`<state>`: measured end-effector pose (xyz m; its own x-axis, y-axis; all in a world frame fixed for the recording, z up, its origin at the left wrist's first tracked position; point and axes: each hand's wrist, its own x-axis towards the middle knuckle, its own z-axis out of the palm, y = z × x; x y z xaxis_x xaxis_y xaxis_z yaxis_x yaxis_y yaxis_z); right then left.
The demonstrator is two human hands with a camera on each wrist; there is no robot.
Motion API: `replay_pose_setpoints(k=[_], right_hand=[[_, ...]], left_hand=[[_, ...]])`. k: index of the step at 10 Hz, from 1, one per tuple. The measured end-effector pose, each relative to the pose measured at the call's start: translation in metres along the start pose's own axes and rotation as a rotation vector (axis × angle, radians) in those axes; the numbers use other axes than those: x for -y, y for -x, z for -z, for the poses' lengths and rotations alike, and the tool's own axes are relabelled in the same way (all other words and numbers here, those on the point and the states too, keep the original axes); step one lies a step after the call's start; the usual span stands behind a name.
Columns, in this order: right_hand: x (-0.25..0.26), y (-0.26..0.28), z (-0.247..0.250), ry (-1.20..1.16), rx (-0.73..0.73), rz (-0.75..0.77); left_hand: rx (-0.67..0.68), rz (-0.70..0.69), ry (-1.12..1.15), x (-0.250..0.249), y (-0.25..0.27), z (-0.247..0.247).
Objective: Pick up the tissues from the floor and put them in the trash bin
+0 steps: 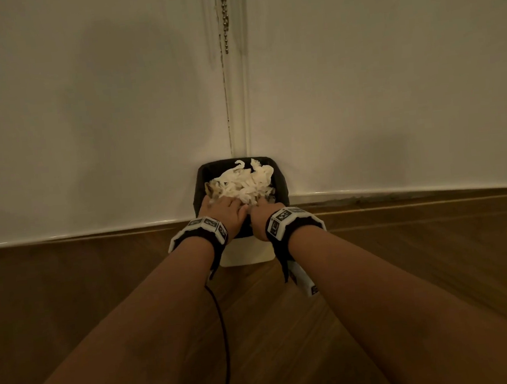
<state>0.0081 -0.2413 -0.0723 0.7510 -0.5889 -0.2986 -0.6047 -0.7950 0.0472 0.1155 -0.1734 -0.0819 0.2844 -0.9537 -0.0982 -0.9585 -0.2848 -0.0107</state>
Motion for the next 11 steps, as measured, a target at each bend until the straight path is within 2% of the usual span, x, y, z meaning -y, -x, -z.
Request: replay_pose_setpoints(k=[1,2,3,4,6,7,8,9,10,11], right_hand=[[0.000,0.001,0.000,-0.044,0.007,0.009],[0.001,0.003,-0.002,-0.041,-0.007,-0.014],[0.002,0.002,-0.006,-0.038,-0.024,-0.054],[0.000,-0.001,-0.006,-0.045,-0.032,-0.048],[-0.004,-0.011,-0.010,-0.051,-0.033,-0.027],[-0.010,-0.025,-0.015,-0.102,0.019,-0.026],[-0.017,-0.043,-0.009,-0.127,0.165,-0.055],[-0.024,-0.056,0.009,-0.165,0.140,-0.048],[-0.031,-0.040,0.043,-0.220,0.143,-0.095],[-0.045,-0.004,0.069,-0.280,0.058,-0.169]], left_hand=[[-0.017,0.068,0.085,-0.003,0.004,0.000],[-0.047,0.063,0.064,-0.005,0.008,0.001],[-0.029,0.052,0.029,-0.007,0.009,0.006],[0.037,0.053,-0.034,-0.009,0.008,0.009],[0.085,0.070,-0.046,-0.008,0.003,0.011],[0.055,0.115,0.034,-0.008,-0.002,0.009],[0.032,0.225,0.192,-0.007,-0.012,0.016],[0.125,0.242,0.231,-0.003,-0.025,0.029],[0.164,0.215,0.181,0.000,-0.035,0.053],[0.040,0.286,0.190,0.007,-0.018,0.072]])
